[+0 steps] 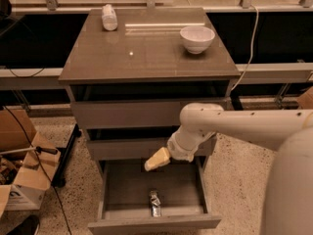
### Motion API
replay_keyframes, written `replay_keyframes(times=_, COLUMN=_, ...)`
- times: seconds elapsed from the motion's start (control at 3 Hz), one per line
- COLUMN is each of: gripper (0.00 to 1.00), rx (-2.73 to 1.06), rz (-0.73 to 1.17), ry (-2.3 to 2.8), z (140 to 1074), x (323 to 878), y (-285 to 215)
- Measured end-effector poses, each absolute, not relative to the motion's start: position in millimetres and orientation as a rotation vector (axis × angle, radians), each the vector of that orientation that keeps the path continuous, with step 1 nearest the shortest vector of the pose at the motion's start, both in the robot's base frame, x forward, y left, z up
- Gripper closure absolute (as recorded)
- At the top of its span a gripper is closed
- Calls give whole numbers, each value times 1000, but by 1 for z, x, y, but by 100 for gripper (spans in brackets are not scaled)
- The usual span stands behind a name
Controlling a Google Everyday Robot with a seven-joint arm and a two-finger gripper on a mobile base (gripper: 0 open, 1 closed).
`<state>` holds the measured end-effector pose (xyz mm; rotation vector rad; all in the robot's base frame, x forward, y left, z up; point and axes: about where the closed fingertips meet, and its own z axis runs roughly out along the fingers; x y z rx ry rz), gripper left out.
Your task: Pick redbull can from bottom drawer and place on counter
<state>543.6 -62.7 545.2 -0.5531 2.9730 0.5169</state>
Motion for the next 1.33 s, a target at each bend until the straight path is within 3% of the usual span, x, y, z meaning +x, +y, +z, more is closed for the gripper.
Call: replay_keyframes(times=1.33, gripper=0, rx=-457, rz=525, ry=3003, z=427, x=547, y=-59)
